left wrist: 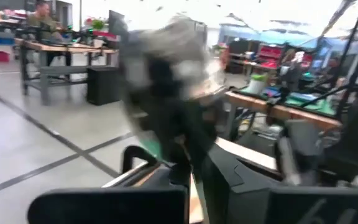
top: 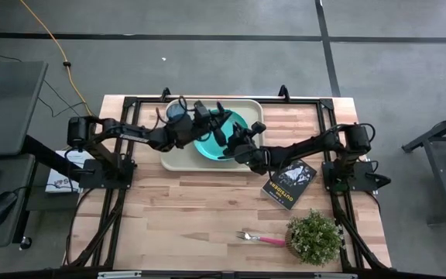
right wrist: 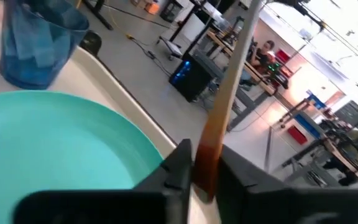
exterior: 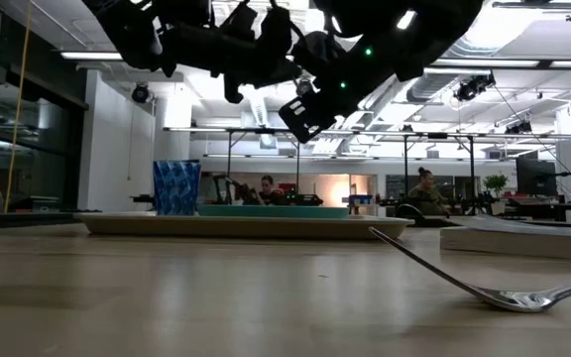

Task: Pick and place plate/cup/fork/spoon on tray
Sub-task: Put the orange spoon on the white tray beside the light blue plate

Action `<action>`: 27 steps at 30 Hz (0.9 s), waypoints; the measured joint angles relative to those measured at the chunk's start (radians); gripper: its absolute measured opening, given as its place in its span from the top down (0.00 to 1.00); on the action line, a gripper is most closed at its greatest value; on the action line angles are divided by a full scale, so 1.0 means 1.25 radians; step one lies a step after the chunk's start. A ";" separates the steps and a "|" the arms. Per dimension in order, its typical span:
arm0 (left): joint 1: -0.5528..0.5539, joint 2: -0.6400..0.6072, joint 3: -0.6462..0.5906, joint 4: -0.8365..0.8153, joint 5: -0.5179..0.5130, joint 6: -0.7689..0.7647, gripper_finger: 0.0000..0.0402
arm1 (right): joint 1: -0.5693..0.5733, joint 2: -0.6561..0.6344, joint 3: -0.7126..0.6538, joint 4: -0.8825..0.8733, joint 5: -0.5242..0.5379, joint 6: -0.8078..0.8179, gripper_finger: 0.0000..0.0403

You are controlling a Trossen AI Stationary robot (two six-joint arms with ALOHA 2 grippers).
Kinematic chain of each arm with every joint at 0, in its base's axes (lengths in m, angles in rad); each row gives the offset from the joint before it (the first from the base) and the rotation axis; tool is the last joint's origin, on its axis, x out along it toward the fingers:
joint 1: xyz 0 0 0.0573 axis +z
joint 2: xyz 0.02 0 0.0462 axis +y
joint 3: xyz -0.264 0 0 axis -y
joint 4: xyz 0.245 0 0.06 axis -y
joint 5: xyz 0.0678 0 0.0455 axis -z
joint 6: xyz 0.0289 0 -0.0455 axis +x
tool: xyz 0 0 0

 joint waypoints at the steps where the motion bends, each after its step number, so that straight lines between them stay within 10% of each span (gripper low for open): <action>1: 0.009 -0.009 0.000 -0.015 0.001 0.003 0.99 | -0.001 -0.005 0.000 -0.001 -0.001 -0.004 0.84; 11: 0.088 -0.167 -0.002 -0.285 0.023 0.059 1.00 | 0.000 -0.079 0.000 -0.234 -0.049 0.075 0.38; 19: 0.056 -0.306 -0.011 -0.501 0.165 0.130 1.00 | 0.000 -0.142 0.000 -0.474 -0.092 0.225 0.35; 27: 0.013 -0.518 -0.221 -0.388 0.166 0.085 1.00 | 0.002 -0.164 -0.001 -0.664 -0.116 0.383 0.35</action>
